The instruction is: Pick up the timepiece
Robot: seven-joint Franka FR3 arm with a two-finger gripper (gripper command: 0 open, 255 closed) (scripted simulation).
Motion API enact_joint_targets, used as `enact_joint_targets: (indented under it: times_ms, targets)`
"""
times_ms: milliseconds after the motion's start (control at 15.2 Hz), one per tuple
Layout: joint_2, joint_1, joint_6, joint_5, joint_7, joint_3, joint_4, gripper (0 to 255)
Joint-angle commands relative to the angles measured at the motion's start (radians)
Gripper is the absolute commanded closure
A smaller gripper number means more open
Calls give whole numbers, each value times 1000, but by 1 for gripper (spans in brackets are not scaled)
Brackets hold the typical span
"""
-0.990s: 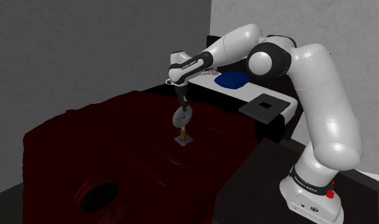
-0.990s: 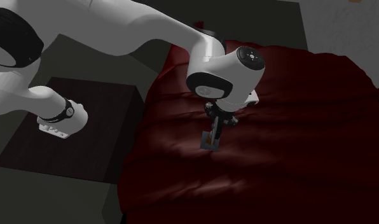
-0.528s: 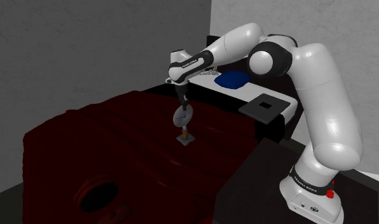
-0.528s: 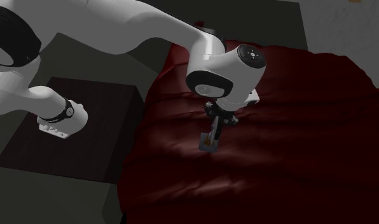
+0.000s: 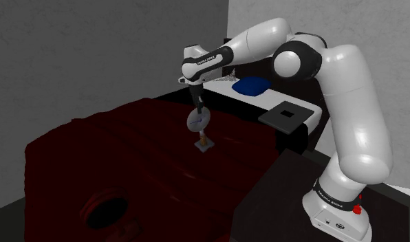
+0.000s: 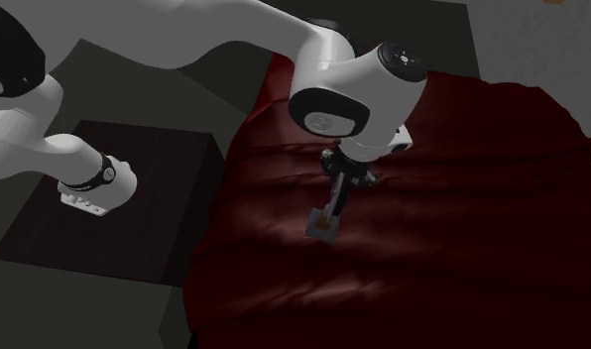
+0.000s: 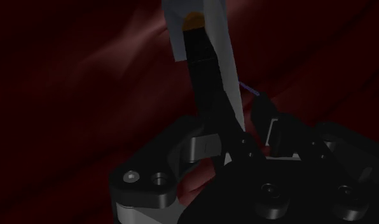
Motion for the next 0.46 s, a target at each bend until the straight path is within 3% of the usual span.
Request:
enact_joint_targets:
  times_ms: [0, 396]
  targets:
    - [-6, -1, -26, 0, -1, -1, 20, 255]
    - [-22, -1, -73, -1, -1, -1, 51, 255]
